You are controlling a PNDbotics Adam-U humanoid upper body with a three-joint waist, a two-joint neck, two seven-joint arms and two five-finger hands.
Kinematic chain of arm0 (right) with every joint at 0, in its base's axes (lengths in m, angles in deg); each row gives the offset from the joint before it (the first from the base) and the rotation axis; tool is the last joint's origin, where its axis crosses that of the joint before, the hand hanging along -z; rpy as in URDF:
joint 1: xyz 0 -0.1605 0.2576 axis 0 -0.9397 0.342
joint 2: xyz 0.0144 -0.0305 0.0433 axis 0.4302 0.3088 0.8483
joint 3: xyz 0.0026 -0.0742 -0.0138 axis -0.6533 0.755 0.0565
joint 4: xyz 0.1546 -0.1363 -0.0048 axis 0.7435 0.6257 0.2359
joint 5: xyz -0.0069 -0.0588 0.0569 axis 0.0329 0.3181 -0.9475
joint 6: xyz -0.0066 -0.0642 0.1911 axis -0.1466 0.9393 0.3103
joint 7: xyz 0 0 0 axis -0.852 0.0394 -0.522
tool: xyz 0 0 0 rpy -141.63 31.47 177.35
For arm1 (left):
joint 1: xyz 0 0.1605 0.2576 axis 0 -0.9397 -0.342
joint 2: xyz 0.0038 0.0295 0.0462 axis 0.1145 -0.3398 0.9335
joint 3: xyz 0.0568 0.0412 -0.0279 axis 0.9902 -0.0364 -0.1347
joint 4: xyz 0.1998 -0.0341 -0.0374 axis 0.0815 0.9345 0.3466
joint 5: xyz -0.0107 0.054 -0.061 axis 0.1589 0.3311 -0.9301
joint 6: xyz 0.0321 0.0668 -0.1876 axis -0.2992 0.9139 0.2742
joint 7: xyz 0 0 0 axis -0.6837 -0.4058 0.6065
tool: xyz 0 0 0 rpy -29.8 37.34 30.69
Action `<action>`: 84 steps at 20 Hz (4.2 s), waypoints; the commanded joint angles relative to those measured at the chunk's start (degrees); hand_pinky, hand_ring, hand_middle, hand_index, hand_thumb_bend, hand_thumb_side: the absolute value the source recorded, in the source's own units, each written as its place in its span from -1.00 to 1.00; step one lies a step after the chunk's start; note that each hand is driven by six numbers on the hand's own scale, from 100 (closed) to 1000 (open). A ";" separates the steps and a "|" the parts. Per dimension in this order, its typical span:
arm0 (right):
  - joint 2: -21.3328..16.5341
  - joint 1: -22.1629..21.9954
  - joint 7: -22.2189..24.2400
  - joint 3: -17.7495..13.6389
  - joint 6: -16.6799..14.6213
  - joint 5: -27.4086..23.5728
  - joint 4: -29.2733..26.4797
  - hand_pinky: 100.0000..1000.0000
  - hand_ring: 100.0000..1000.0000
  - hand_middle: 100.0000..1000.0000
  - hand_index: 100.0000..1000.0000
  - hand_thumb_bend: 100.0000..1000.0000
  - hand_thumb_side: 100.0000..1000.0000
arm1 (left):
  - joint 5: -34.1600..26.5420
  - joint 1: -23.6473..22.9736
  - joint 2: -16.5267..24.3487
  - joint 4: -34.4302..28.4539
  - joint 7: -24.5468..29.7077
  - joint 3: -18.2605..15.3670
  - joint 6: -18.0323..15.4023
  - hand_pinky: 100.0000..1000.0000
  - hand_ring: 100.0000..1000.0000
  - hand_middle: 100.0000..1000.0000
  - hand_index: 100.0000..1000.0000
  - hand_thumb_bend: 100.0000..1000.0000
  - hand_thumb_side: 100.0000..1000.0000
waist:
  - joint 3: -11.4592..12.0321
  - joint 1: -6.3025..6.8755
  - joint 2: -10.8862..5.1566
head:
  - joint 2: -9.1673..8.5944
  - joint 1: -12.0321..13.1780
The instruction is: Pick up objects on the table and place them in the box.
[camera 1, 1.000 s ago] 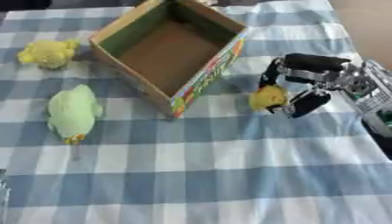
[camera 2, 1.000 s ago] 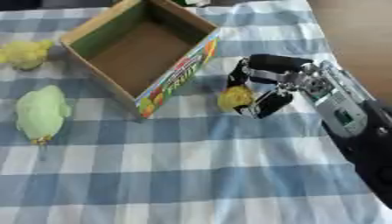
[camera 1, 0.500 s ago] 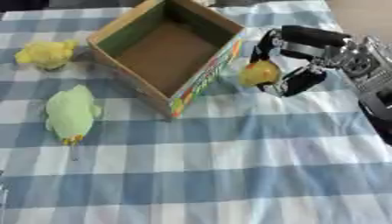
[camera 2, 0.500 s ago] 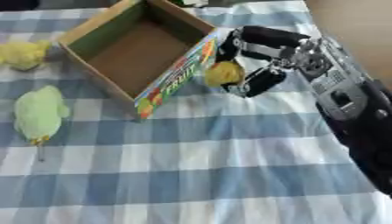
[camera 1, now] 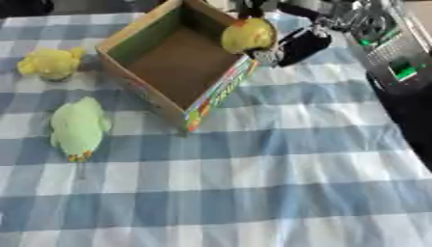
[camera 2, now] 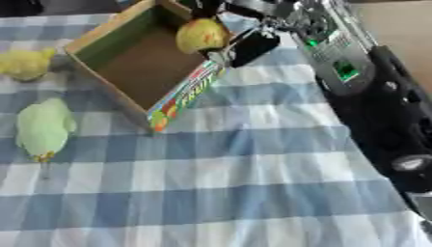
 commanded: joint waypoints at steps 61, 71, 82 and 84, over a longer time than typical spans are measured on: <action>9.76 4.72 -10.73 -10.15 5.62 7.75 -0.92 0.68 0.80 0.30 0.78 -0.33 0.37 | 1.93 3.50 5.11 -0.99 -2.07 1.27 2.06 -0.15 0.14 0.19 0.46 -1.00 0.34 | 0.21 1.03 -1.72 | 0.45 -1.01; 2.71 -3.84 -12.18 -13.15 14.41 -6.89 -15.51 0.68 0.78 0.25 0.78 -0.37 0.40 | 13.23 8.70 15.78 -0.99 -0.54 2.77 8.30 -0.12 0.21 0.25 0.54 -1.00 -0.01 | -2.18 1.39 -2.85 | 1.57 -0.70; -1.72 -10.38 -14.11 -15.96 16.88 -11.65 -21.74 0.69 0.77 0.23 0.79 -0.31 0.47 | 26.87 14.29 26.79 0.09 23.02 6.13 16.84 0.03 0.42 0.38 0.70 -1.00 -0.02 | -2.73 1.32 -3.50 | 2.01 2.83; -2.05 -11.11 -14.68 -16.21 17.47 -12.19 -22.60 0.69 0.77 0.23 0.79 -0.31 0.47 | 28.54 15.52 27.78 1.10 29.97 7.19 17.34 0.12 0.50 0.44 0.76 -1.00 0.24 | -2.68 1.31 -3.52 | 1.97 3.30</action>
